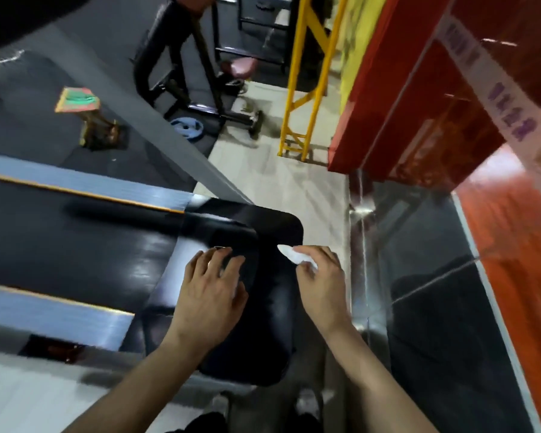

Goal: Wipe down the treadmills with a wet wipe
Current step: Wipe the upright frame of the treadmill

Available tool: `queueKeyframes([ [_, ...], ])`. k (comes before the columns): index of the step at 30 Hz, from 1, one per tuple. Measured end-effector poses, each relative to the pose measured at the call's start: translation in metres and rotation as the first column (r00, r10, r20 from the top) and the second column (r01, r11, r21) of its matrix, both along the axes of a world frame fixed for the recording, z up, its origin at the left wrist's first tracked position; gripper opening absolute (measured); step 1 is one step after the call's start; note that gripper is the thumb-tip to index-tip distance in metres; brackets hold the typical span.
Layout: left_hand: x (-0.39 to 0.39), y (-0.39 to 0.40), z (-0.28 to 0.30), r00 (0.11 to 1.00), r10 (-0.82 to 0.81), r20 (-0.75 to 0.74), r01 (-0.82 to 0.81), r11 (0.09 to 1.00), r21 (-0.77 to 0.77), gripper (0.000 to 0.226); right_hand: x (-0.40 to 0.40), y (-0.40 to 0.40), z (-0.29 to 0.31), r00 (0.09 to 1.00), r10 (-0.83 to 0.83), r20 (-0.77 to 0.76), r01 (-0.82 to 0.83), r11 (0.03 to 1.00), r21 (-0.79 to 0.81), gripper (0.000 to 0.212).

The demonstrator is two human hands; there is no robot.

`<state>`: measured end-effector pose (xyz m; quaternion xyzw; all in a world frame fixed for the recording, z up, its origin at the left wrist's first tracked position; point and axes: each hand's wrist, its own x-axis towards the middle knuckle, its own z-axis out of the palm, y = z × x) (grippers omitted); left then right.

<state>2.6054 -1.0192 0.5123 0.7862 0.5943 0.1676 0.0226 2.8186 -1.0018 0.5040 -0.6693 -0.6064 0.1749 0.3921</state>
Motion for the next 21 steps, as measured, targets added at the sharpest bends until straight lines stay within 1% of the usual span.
queueKeyframes([
  [3,0.026,-0.009,-0.006,0.991,0.131,0.004,-0.131,0.991,-0.006,0.043,0.023,0.022,-0.006,0.99,0.126,-0.063,-0.128,0.992,-0.022,0.041],
  [6,0.054,-0.025,-0.013,0.955,0.295,-0.01,-0.295,0.954,-0.047,0.042,0.043,0.04,-0.015,0.959,0.278,-0.059,-0.281,0.958,-0.056,0.04],
  [9,0.076,-0.035,-0.021,0.915,0.404,0.001,-0.402,0.911,-0.095,0.05,0.05,0.054,-0.019,0.938,0.346,-0.033,-0.348,0.932,-0.101,0.038],
  [12,0.086,-0.045,-0.029,0.857,0.516,0.0,-0.512,0.85,-0.124,0.041,0.048,0.065,-0.017,0.902,0.432,-0.019,-0.431,0.895,-0.117,0.034],
  [14,0.087,-0.049,-0.038,0.815,0.579,-0.005,-0.573,0.806,-0.145,0.039,0.043,0.074,-0.028,0.867,0.497,-0.032,-0.497,0.86,-0.115,0.034],
  [16,0.089,-0.053,-0.049,0.775,0.632,-0.015,-0.625,0.762,-0.169,0.043,0.037,0.084,-0.049,0.835,0.548,-0.045,-0.549,0.825,-0.133,0.035],
  [21,0.098,-0.049,-0.08,0.711,0.703,-0.015,-0.69,0.693,-0.211,0.047,0.031,0.104,-0.089,0.79,0.607,-0.085,-0.611,0.77,-0.183,0.036],
])
